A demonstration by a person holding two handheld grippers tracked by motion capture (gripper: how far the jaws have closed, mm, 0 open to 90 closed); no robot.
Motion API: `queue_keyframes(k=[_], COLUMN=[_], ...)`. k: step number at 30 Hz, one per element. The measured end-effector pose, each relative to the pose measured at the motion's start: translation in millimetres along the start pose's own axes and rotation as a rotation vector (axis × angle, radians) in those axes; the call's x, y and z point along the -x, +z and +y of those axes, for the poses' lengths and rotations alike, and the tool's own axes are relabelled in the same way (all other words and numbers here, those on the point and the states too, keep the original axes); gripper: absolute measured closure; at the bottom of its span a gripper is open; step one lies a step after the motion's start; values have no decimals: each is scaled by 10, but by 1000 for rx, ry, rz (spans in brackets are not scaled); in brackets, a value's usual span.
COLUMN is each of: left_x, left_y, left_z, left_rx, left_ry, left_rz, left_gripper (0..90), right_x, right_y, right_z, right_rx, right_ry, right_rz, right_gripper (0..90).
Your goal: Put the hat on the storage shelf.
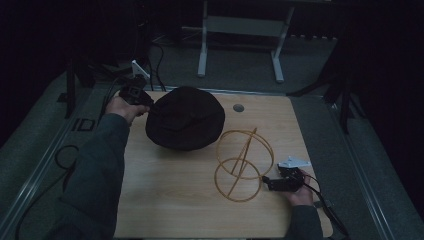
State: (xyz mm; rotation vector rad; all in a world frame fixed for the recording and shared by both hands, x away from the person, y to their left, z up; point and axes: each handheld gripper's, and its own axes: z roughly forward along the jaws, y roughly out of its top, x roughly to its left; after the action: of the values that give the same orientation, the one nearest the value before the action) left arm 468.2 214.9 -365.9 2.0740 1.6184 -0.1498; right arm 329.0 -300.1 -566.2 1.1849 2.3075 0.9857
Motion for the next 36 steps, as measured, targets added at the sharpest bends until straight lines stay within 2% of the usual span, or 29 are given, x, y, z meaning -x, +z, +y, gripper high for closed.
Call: queue_keyframes(k=[4,7,10,15,26,36], left_x=[2,48,64,133,254,436], left_y=[-76,-144,-158,-237,-304,-355], left_z=[6,26,31,61,101,174], left_rx=[10,12,14,12,16,22], left_ry=[1,19,21,46,72,114], left_rz=[-12,-19,-25,-54,-64,-66], left_gripper=[805,805,805,805,806,805], right_x=[0,0,0,1,3,4], right_y=[0,0,0,-1,6,9], right_z=[0,0,0,0,7,10], right_rx=[0,0,0,-1,-1,-1], right_ry=[0,-1,-1,-1,0,1], right_rz=[0,0,0,0,-3,-3], right_gripper=[153,153,153,153,153,153])
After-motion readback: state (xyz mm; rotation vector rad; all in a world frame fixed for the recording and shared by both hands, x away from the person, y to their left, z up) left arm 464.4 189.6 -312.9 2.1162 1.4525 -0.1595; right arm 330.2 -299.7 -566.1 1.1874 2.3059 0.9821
